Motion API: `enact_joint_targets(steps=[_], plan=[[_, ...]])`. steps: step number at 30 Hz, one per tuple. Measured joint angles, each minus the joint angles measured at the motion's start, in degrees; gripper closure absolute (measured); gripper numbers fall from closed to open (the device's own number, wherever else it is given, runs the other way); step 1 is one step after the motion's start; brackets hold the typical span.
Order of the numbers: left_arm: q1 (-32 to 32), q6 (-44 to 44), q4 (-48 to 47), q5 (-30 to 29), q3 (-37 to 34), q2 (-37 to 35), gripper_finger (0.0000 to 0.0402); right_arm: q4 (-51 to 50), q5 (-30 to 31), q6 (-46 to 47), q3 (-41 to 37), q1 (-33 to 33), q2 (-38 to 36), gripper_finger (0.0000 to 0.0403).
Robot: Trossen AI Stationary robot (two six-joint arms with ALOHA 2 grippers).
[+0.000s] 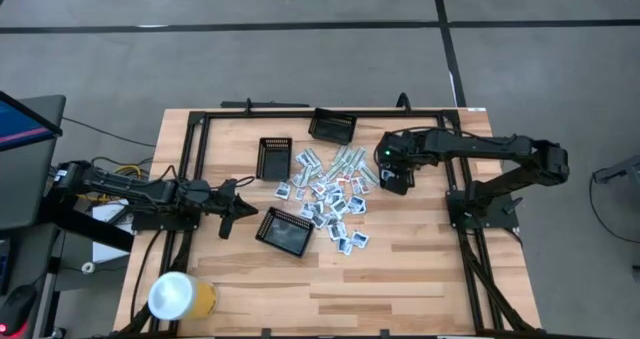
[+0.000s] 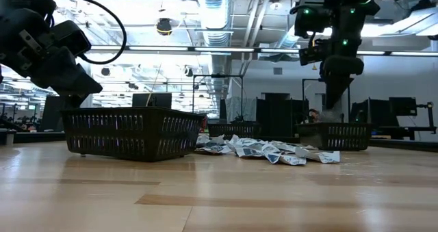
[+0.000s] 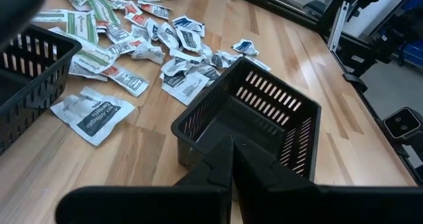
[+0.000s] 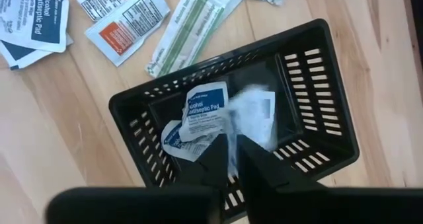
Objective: Pick & Place First Aid Supplies
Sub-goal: Put the white alcohol pad into the right black bin
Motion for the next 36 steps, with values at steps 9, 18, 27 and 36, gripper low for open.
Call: enact_joint_targets(steps=[9, 18, 27, 36], plan=[[0.0, 0.0, 0.3, 0.0, 0.0, 0.0, 0.0394, 0.2, 0.0, 1.1, 0.0, 0.3, 0.0, 0.0294], [0.0, 0.0, 1.3, 0.0, 0.0, 0.0, 0.0394, 1.5, 0.1, 1.8, 0.0, 1.6, -0.2, 0.0283], [0.0, 1.6, 3.1, 4.0, 0.0, -0.1, 0.0394, 1.5, 0.4, 1.8, 0.0, 3.8, -0.2, 0.0284], [0.0, 2.6, 3.0, 6.4, 0.0, -1.2, 0.0394, 1.4, 0.4, 2.6, 0.0, 4.4, -0.2, 0.0284]])
